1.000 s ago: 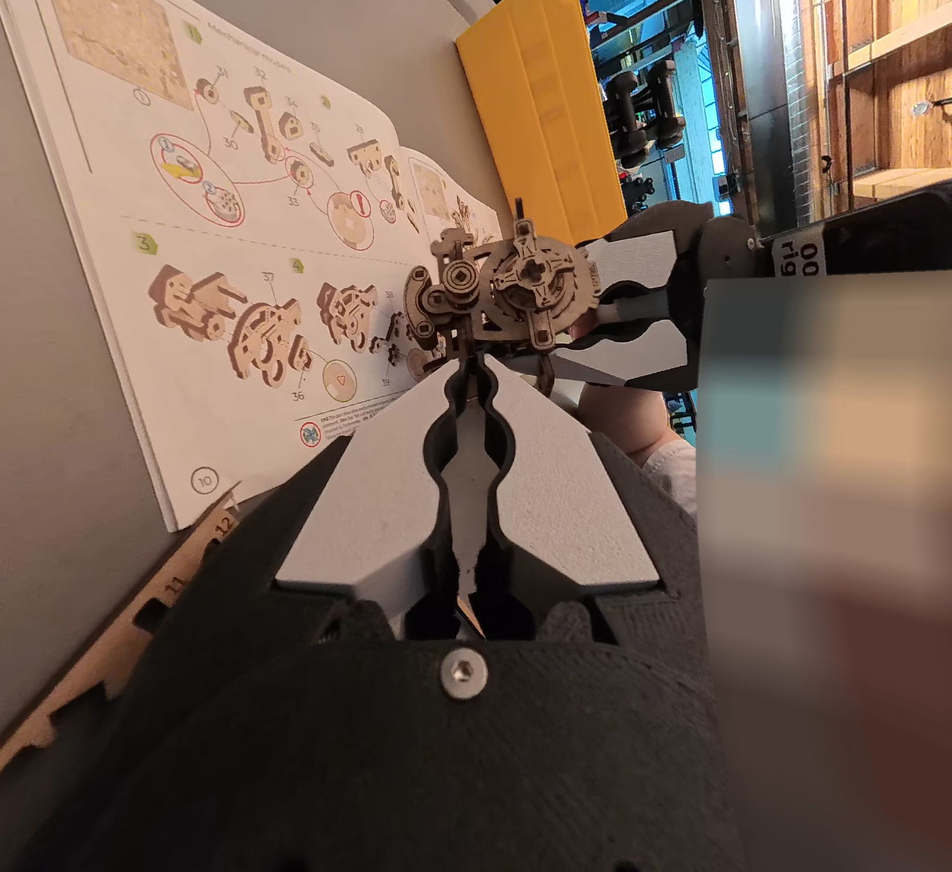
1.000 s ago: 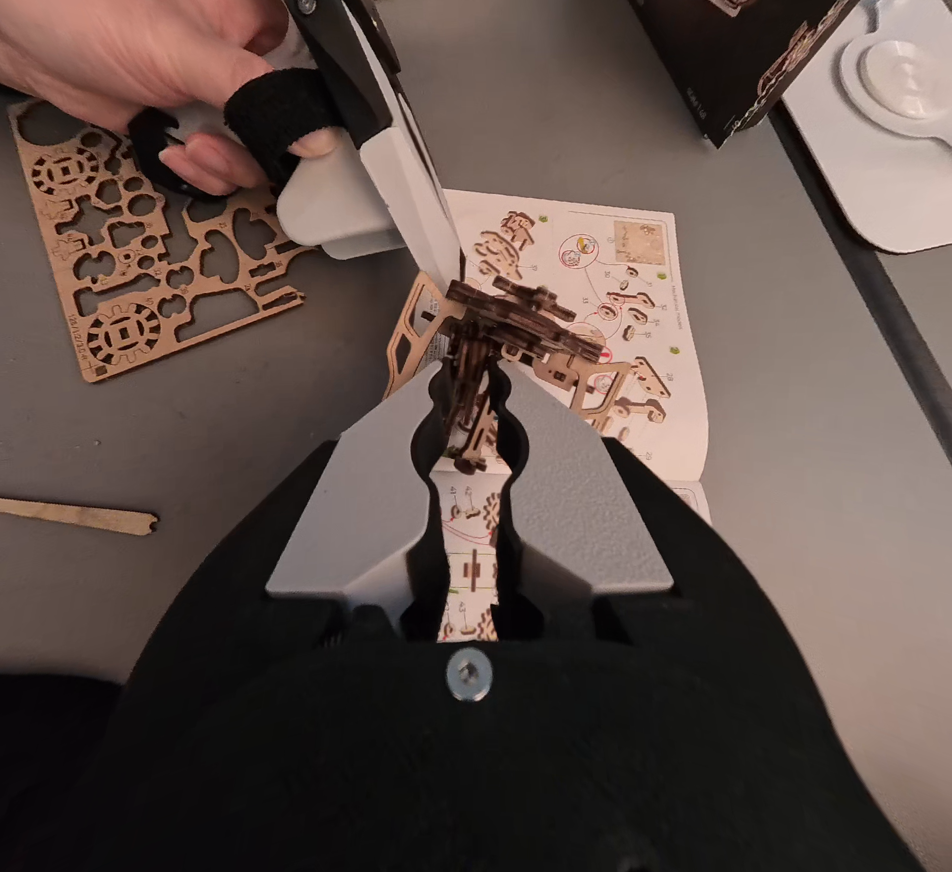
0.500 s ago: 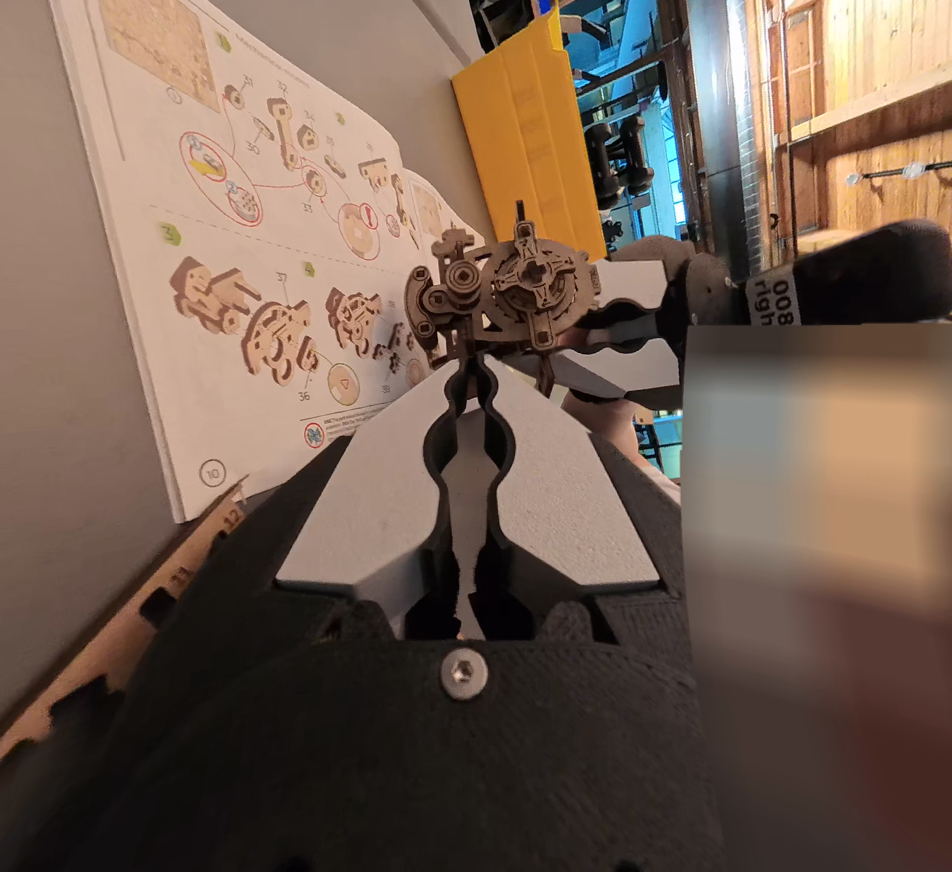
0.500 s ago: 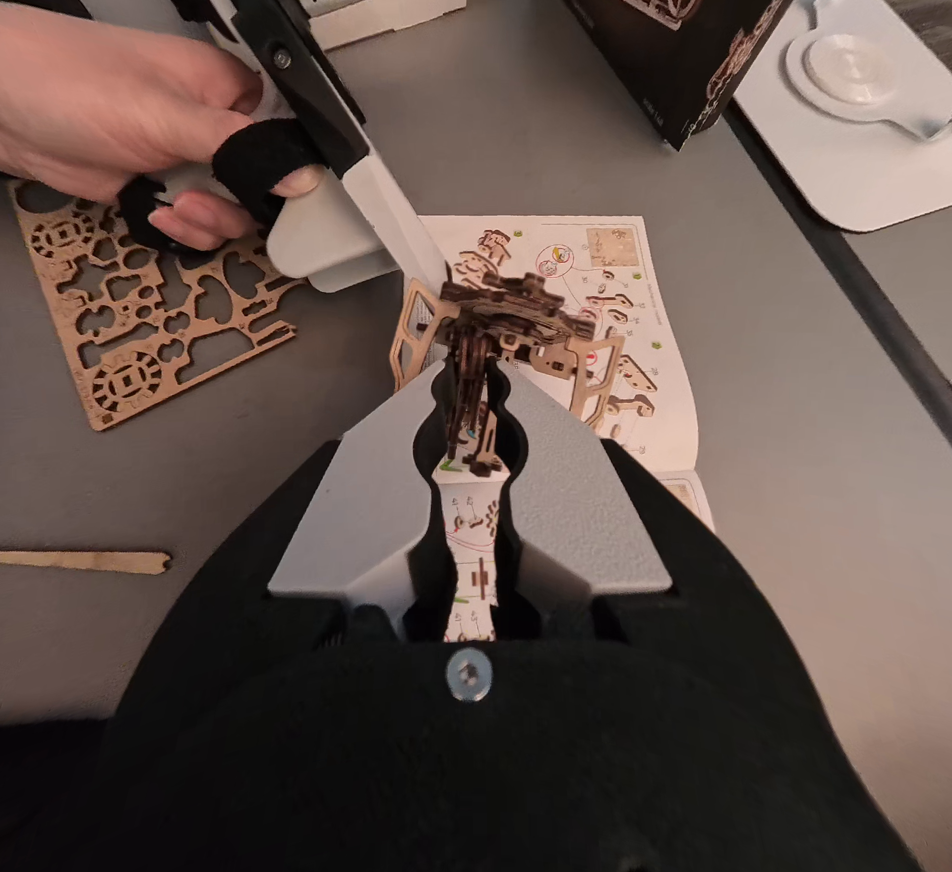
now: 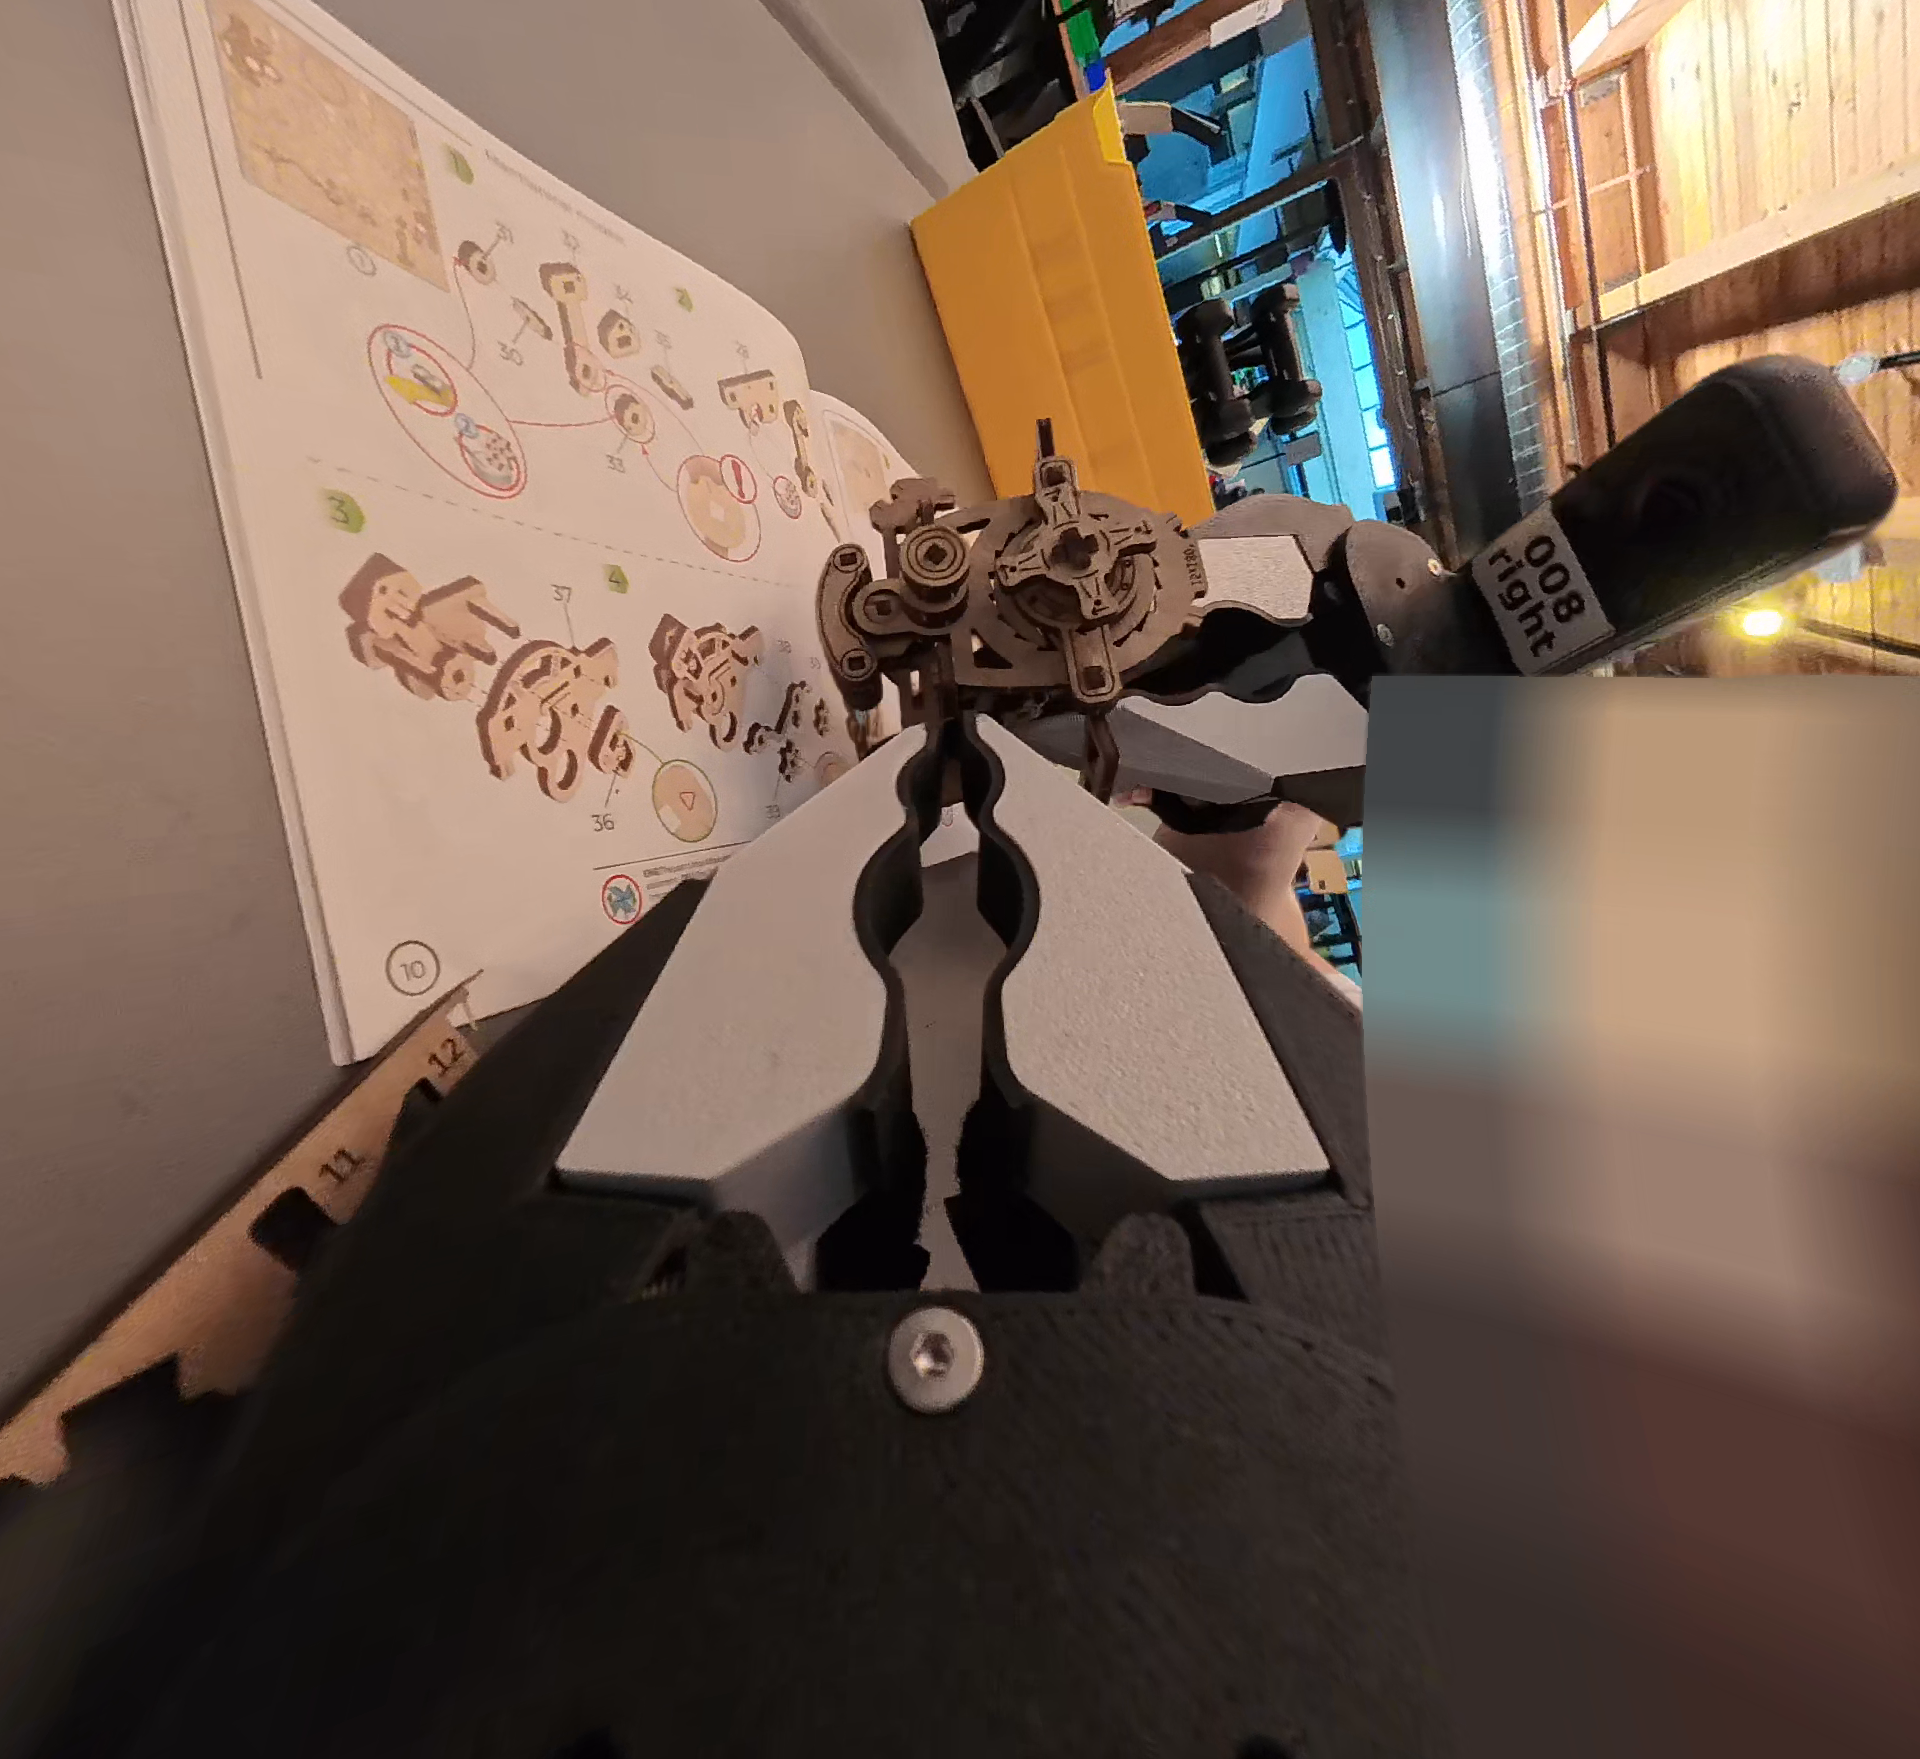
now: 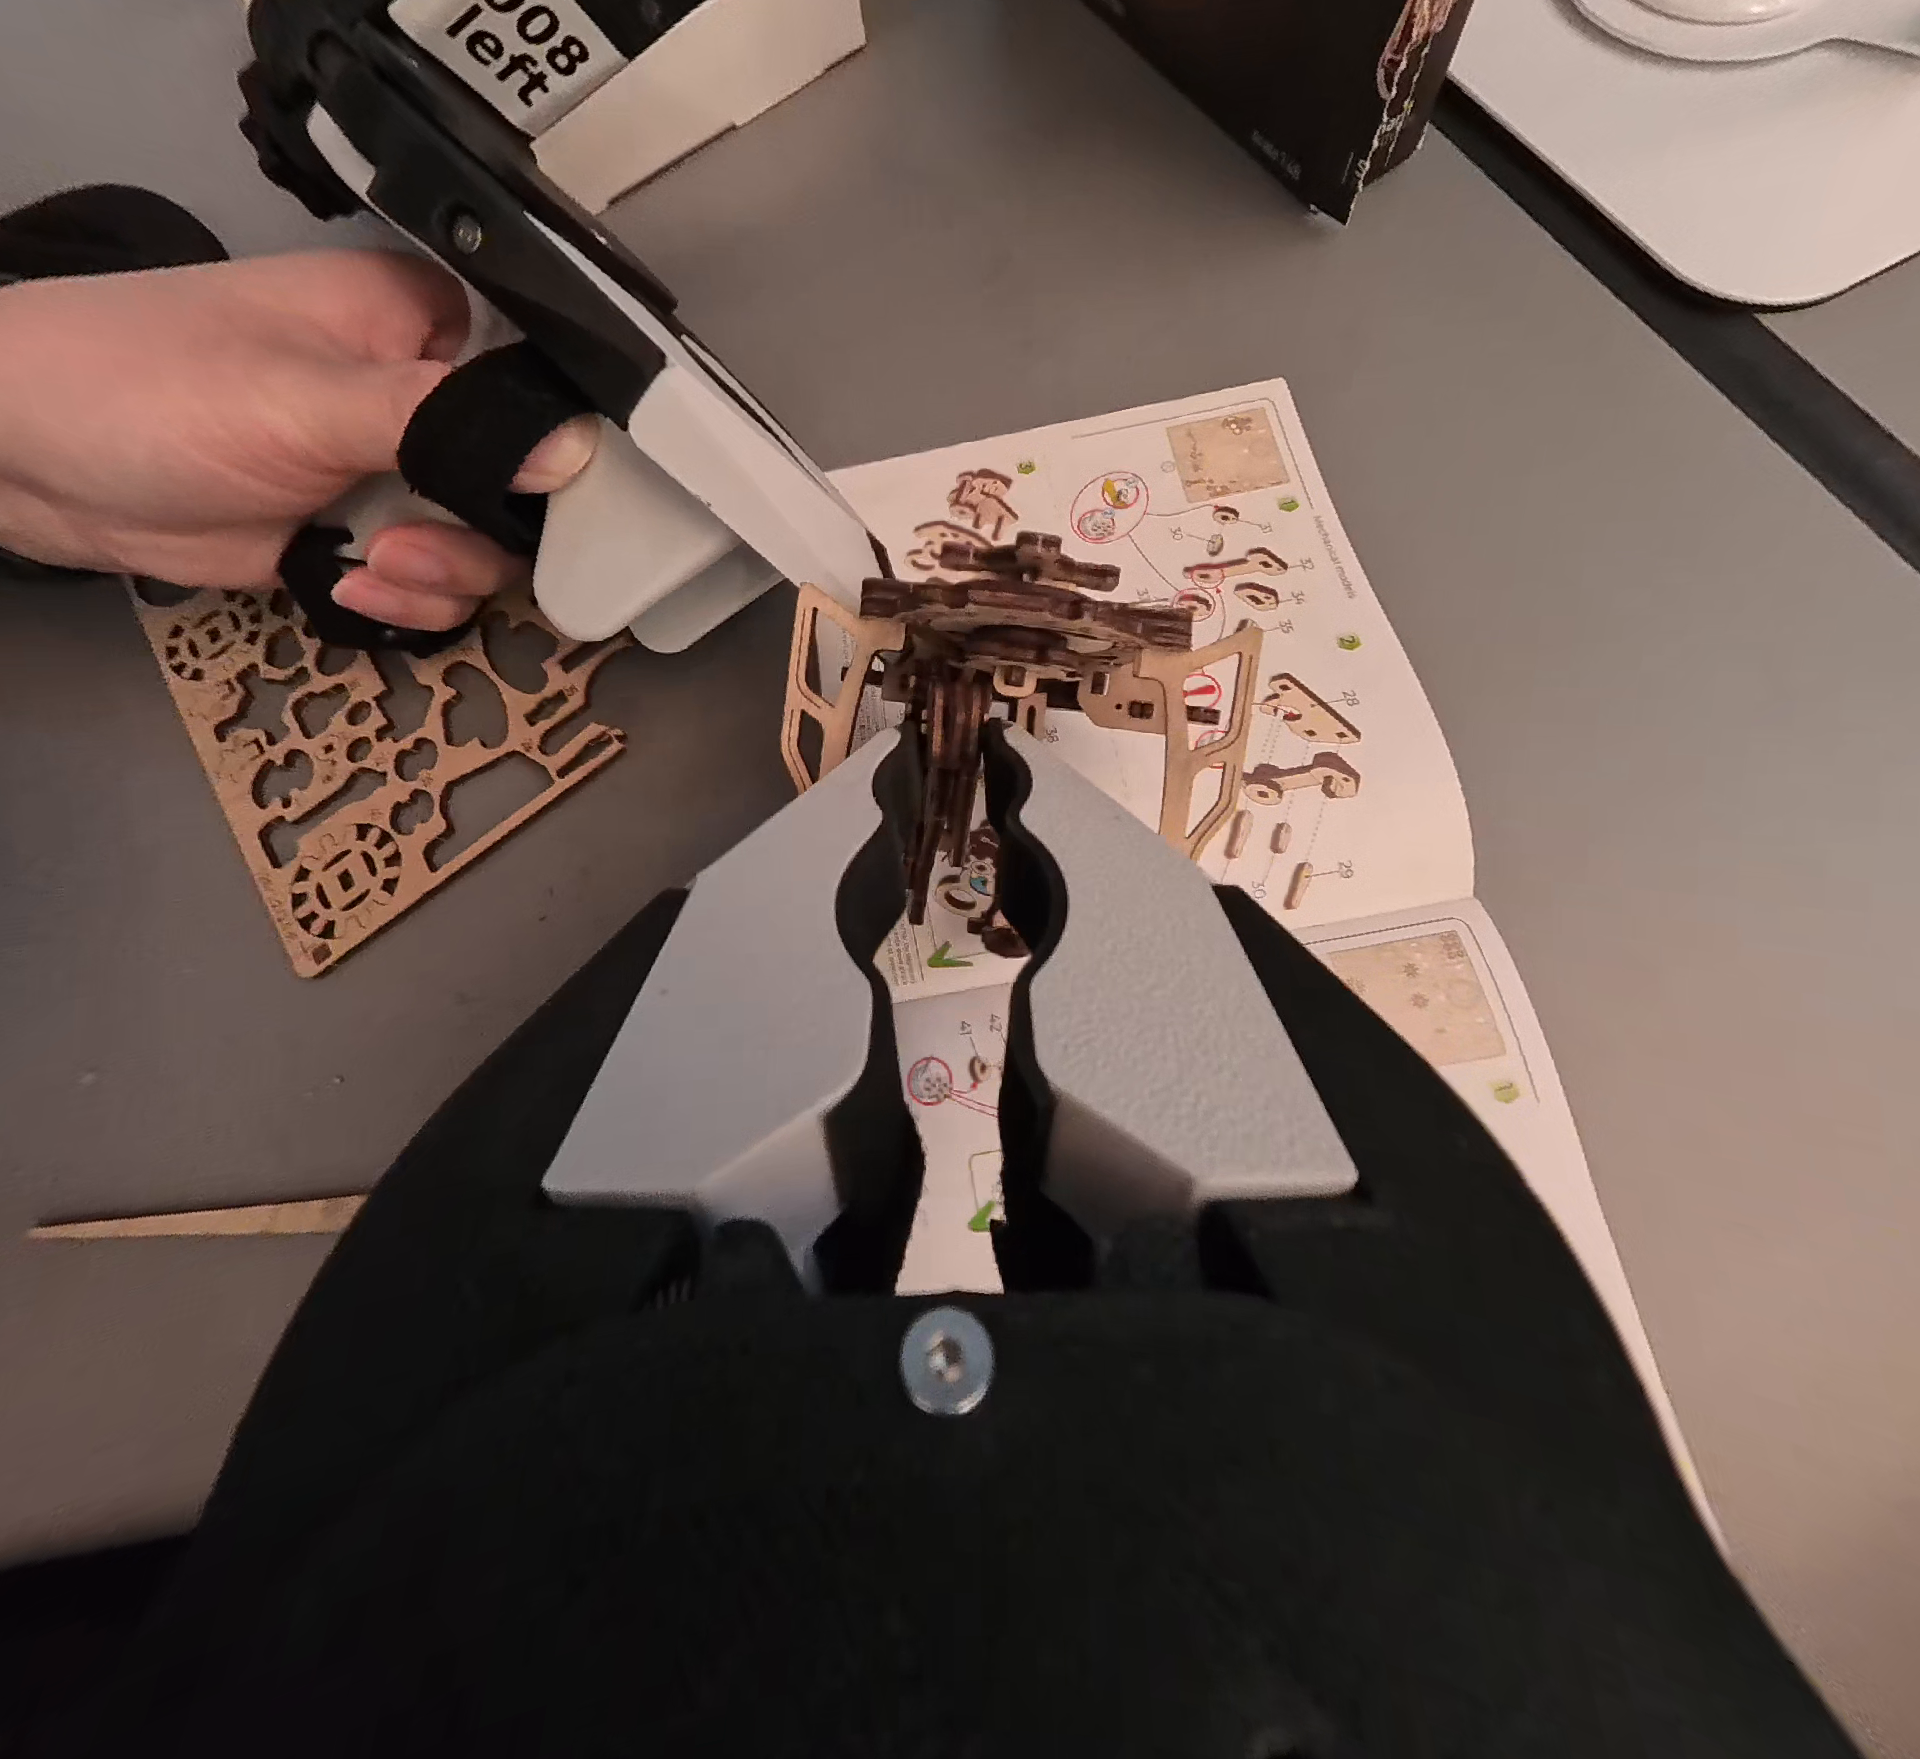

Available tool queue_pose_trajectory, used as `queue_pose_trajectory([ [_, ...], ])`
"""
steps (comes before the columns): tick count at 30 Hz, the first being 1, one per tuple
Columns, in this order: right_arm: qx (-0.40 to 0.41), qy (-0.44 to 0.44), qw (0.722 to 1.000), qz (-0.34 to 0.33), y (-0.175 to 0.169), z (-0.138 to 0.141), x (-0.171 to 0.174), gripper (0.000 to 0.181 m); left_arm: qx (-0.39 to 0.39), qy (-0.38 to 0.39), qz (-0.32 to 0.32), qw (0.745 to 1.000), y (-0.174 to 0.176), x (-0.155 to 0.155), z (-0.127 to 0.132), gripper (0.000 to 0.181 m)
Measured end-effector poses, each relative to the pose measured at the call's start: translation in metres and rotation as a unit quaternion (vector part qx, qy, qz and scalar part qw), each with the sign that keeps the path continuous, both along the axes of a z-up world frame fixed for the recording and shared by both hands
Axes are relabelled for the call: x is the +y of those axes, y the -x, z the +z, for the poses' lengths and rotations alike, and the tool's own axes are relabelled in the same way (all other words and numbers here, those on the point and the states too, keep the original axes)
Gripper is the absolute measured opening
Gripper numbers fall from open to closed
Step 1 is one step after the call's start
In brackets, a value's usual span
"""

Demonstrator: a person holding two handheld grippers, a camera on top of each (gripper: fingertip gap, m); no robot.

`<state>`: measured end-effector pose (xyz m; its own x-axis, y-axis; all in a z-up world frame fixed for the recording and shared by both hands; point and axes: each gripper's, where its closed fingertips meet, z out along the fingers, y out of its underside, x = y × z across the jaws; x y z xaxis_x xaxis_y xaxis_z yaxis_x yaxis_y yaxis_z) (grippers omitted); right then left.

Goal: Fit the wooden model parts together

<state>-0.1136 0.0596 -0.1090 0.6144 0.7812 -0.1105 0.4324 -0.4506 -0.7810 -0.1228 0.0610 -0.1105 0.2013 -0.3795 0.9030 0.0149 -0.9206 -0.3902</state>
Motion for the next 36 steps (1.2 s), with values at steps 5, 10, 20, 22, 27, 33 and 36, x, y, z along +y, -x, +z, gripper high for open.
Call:
queue_pose_trajectory([
  [5,0.036,0.036,0.999,0.002,0.001,0.001,-0.002,0.01,-0.004,-0.001,0.005,1.0,-0.001,0.0,0.002,0.0],
  [10,0.026,0.033,0.999,0.001,-0.001,-0.001,0.0,0.009,-0.004,0.002,0.002,1.0,-0.001,0.0,0.002,0.0],
  [20,-0.047,0.003,0.999,0.013,-0.004,-0.011,-0.001,0.01,0.05,-0.033,-0.003,0.998,-0.003,-0.002,-0.007,0.0],
  [22,-0.051,0.004,0.999,0.013,-0.004,-0.011,-0.001,0.009,0.061,-0.046,-0.003,0.997,-0.004,-0.002,-0.008,0.0],
  [27,-0.073,-0.007,0.997,0.01,-0.004,-0.015,-0.001,0.009,0.098,-0.074,0.003,0.992,-0.003,-0.003,-0.013,0.0],
  [33,-0.1,-0.017,0.995,0.01,-0.005,-0.015,-0.001,0.009,0.143,-0.119,0.005,0.983,-0.005,-0.004,-0.014,0.001],
  [36,-0.106,-0.02,0.994,0.008,-0.006,-0.015,-0.001,0.009,0.159,-0.134,0.009,0.978,-0.005,-0.004,-0.014,0.001],
])
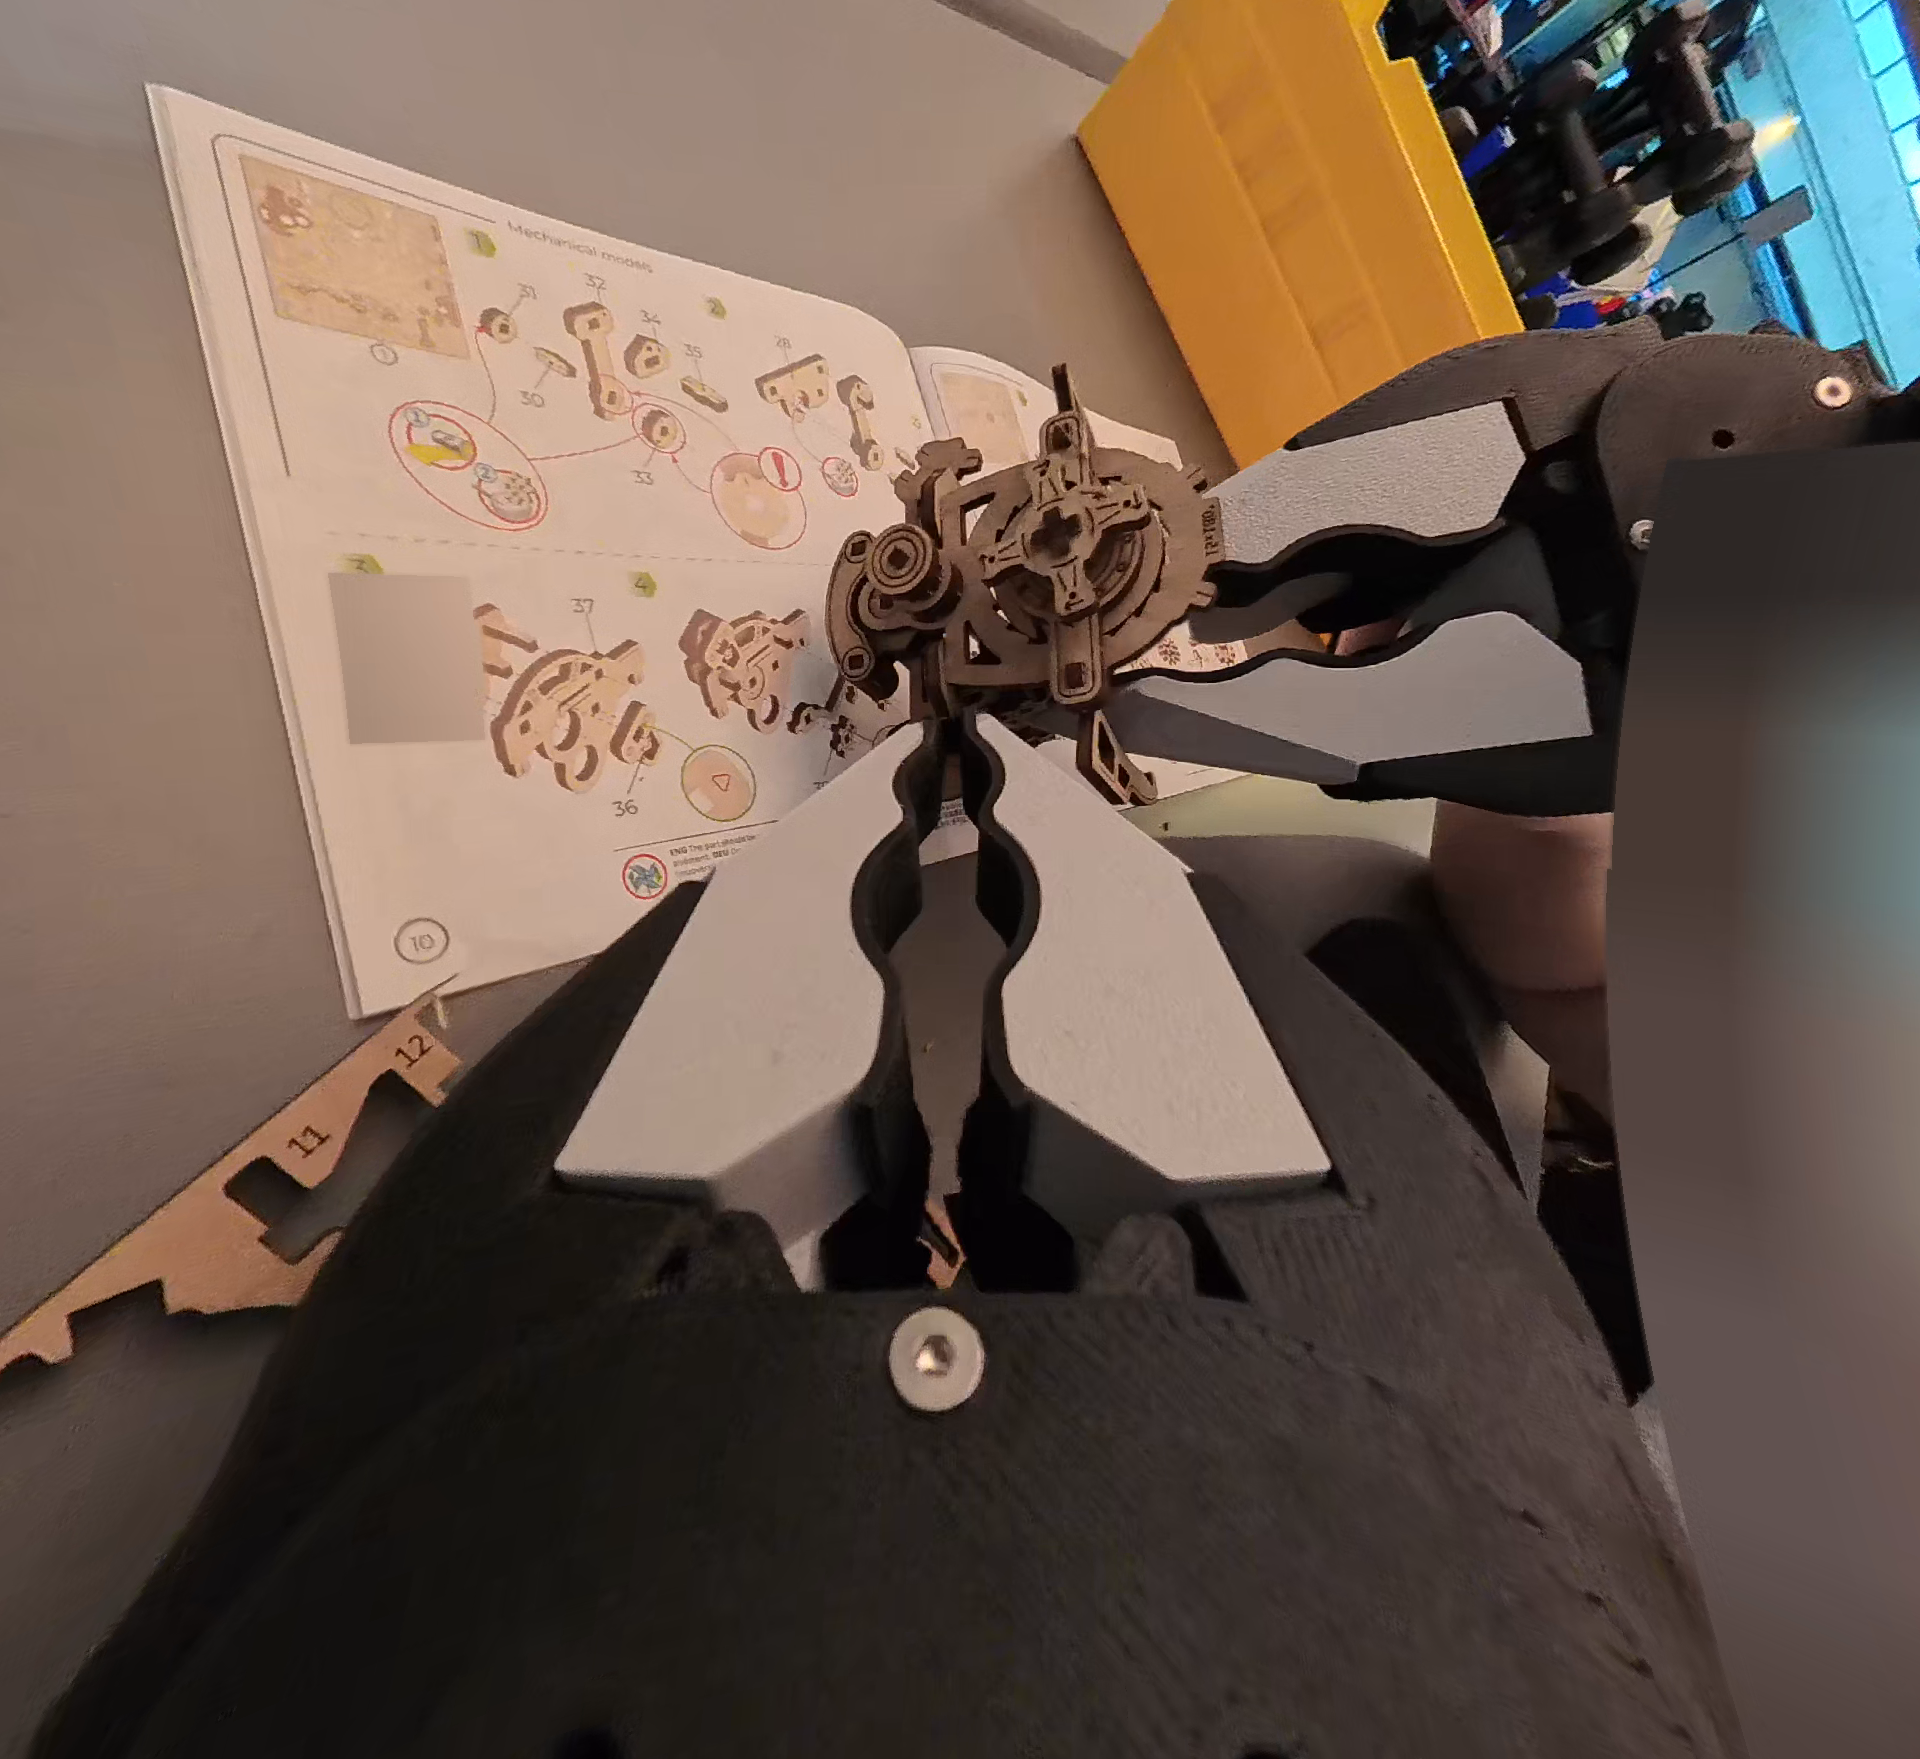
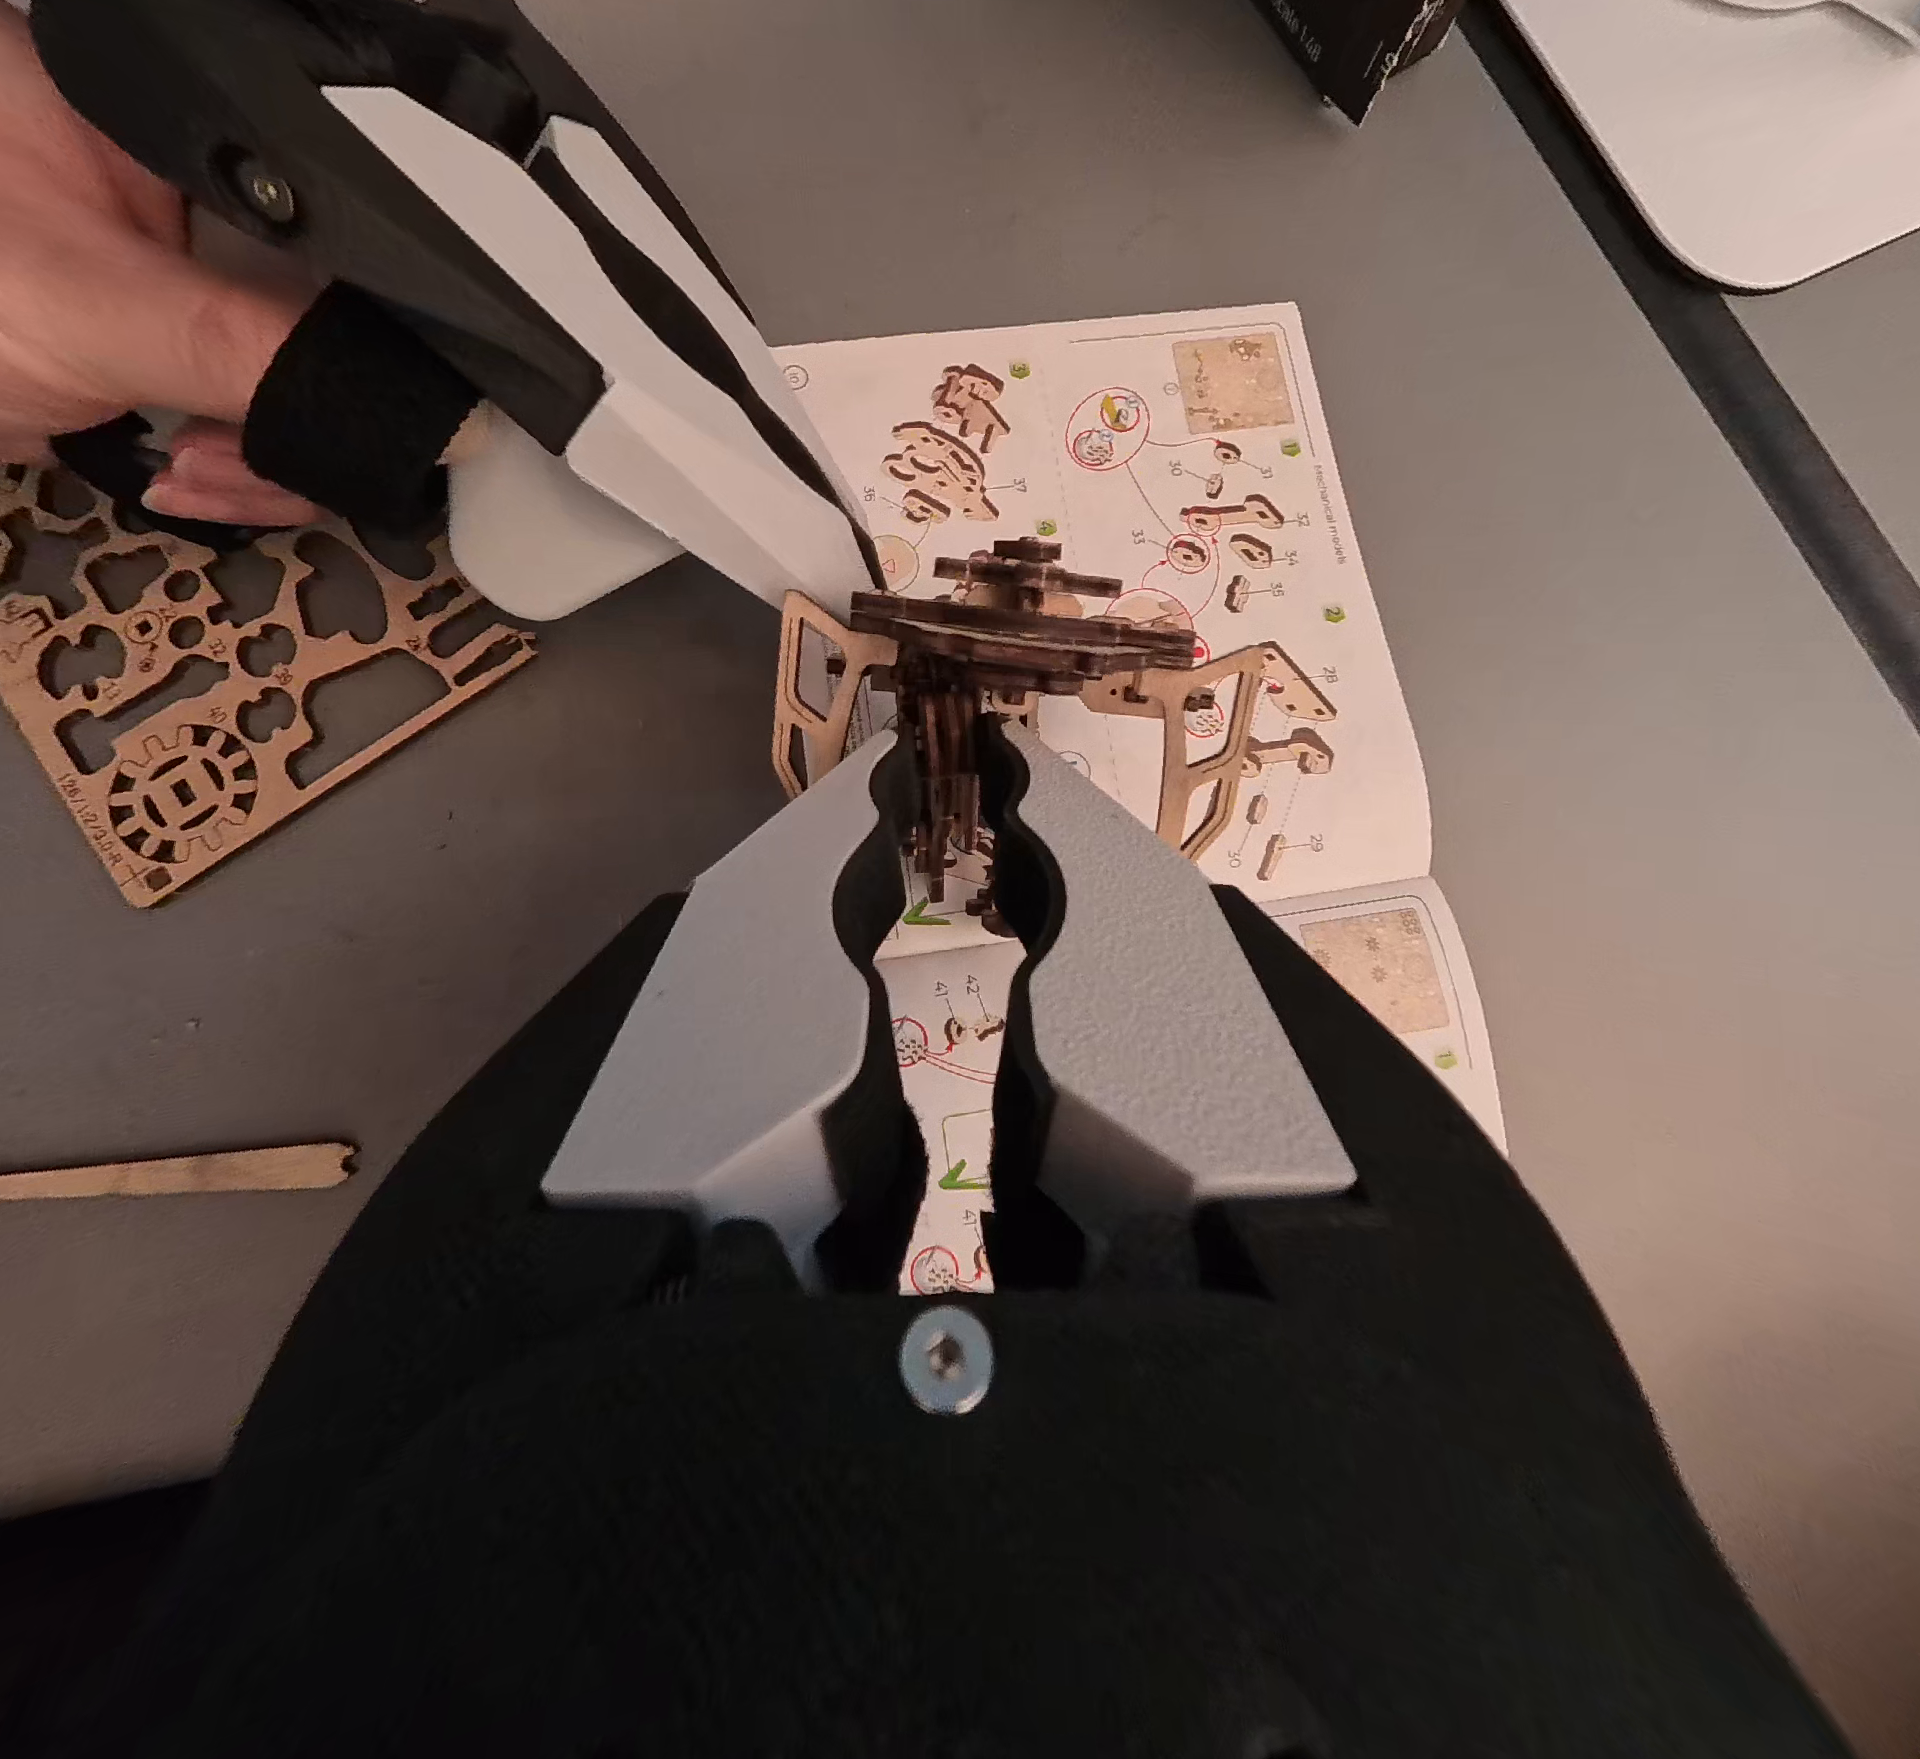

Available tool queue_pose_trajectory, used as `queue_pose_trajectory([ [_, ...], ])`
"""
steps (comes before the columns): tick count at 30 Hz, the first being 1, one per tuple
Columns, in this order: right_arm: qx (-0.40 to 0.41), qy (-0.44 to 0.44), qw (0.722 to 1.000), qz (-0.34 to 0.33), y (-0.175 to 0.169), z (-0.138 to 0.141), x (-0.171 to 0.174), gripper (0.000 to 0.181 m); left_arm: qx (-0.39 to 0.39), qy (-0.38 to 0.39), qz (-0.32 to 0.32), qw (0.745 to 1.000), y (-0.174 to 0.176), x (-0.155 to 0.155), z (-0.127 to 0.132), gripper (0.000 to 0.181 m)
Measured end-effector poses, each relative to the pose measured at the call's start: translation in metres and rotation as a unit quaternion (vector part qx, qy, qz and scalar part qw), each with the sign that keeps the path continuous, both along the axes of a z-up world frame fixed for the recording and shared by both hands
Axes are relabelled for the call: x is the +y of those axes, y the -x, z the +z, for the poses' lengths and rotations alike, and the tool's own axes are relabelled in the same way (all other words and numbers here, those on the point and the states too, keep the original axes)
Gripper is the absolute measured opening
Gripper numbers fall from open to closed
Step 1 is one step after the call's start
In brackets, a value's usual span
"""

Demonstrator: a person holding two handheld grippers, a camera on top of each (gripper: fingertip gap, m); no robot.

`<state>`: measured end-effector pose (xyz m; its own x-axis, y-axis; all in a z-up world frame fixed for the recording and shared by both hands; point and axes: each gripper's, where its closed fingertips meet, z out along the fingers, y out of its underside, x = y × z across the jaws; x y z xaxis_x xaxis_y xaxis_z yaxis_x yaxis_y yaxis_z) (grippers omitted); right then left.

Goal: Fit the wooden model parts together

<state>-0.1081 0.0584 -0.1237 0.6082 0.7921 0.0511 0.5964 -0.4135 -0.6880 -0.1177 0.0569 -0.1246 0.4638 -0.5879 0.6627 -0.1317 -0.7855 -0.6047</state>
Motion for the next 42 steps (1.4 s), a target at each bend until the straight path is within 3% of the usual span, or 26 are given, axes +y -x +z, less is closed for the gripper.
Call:
queue_pose_trajectory([
  [6,0.019,-0.007,1.0,0.006,-0.002,0.011,0.001,0.009,-0.062,0.022,-0.014,0.998,-0.002,0.002,0.012,0.0],
  [15,0.055,0.016,0.998,0.019,-0.002,0.01,0.002,0.01,-0.083,0.039,-0.042,0.995,-0.002,0.004,0.011,0.001],
  [24,0.07,0.032,0.997,0.02,-0.001,0.006,0.003,0.01,-0.091,0.061,-0.038,0.993,-0.001,0.006,0.007,0.001],
  [42,0.04,0.083,0.996,-0.013,-0.009,-0.002,-0.002,0.01,-0.055,0.003,-0.047,0.997,-0.008,-0.001,0.002,0.001],
])
